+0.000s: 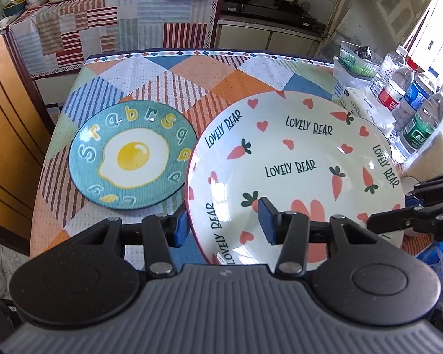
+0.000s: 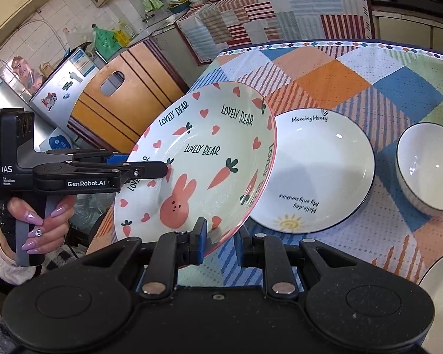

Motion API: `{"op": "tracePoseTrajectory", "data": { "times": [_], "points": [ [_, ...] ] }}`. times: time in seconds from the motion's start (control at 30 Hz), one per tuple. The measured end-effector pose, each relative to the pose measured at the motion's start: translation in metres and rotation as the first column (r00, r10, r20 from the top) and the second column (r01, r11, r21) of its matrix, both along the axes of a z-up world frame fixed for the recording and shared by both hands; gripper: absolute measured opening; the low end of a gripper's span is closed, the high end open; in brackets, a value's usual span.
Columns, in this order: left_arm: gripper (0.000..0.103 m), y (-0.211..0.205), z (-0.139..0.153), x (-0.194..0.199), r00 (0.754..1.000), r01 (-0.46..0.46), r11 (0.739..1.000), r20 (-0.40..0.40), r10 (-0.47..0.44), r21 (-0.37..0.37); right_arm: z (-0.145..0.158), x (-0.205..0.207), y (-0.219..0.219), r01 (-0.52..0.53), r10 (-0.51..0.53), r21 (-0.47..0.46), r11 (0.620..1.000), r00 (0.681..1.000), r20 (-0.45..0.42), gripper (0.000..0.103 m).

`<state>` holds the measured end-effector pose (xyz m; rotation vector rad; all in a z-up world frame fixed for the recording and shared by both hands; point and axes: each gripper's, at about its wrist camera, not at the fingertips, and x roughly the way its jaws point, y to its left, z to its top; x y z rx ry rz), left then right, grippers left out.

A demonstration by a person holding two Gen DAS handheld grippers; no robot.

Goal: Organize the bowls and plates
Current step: 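Lift the Lovely Bear plate with the right gripper onto the Morning Honey plate, then lower the Lovely Bear plate into the Morning Honey plate and open right gripper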

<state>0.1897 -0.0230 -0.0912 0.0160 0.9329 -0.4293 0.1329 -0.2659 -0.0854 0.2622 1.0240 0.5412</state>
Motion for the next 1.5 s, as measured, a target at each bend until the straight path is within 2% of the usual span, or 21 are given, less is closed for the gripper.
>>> {"op": "tracePoseTrajectory", "data": {
  "times": [0.33,0.57,0.87,1.07,1.23,1.5],
  "points": [
    [0.044,-0.037,-0.01,0.054,0.998,0.052,0.999,-0.028,-0.052,0.002,-0.016,0.026,-0.03,0.116,-0.115,0.029,0.993,0.993,-0.021,0.024],
    [0.044,-0.057,-0.026,0.081,0.997,0.047,0.999,-0.057,-0.048,-0.01,-0.03,0.039,-0.046,0.18,-0.179,0.035,0.983,0.983,-0.031,0.024],
    [0.046,-0.067,-0.051,0.083,0.994,0.073,0.996,-0.081,-0.069,0.046,-0.051,0.039,-0.05,0.213,-0.21,0.034,0.976,0.975,-0.077,0.024],
    [0.045,-0.065,-0.063,0.087,0.993,0.066,0.996,-0.106,-0.06,0.056,-0.065,0.037,-0.046,0.23,-0.225,0.045,0.972,0.97,-0.096,0.024],
    [0.044,-0.063,-0.066,0.089,0.988,0.054,0.998,-0.149,-0.048,0.037,-0.065,0.037,-0.043,0.26,-0.255,0.026,0.965,0.96,-0.114,0.024],
    [0.046,-0.069,-0.071,0.09,0.984,0.061,0.997,-0.168,-0.051,0.055,-0.065,0.039,-0.039,0.315,-0.312,0.003,0.949,0.94,-0.137,0.024]
  ]
}}
